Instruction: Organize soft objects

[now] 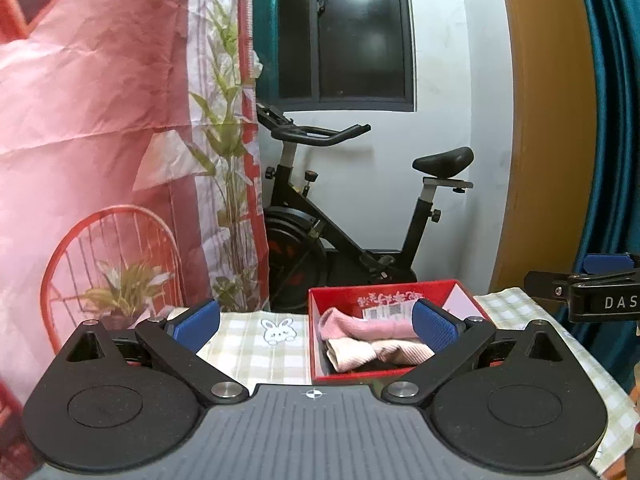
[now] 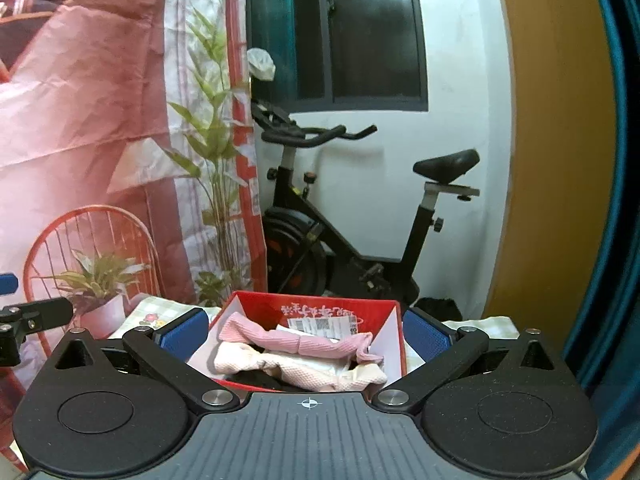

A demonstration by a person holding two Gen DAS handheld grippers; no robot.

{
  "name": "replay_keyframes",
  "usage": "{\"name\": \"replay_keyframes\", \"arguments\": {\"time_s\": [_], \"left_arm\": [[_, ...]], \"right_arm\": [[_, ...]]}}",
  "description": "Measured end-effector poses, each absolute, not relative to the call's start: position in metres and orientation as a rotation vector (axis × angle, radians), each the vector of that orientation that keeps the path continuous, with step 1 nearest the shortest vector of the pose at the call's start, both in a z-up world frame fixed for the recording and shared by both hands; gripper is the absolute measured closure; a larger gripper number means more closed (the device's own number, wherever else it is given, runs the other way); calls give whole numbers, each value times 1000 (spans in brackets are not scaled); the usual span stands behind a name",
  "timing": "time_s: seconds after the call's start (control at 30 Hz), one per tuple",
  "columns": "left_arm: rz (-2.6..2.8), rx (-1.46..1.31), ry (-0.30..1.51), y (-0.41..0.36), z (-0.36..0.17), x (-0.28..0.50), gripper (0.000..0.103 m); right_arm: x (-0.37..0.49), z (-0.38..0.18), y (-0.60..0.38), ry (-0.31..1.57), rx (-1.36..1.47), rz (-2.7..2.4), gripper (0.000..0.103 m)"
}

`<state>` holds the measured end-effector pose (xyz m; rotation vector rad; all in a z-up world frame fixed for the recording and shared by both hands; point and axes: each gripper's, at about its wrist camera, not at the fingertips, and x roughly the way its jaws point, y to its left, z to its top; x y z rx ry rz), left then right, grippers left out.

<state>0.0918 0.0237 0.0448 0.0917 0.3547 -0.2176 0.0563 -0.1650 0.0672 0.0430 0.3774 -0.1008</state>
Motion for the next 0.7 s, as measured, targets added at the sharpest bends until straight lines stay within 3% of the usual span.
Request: {"name": "replay_keyframes", "arguments": {"time_s": [0.7], "left_arm": [[-147, 99, 308, 56, 55, 36, 0]], "right_arm": [[-22, 79, -144, 319, 45, -113, 0]]}}
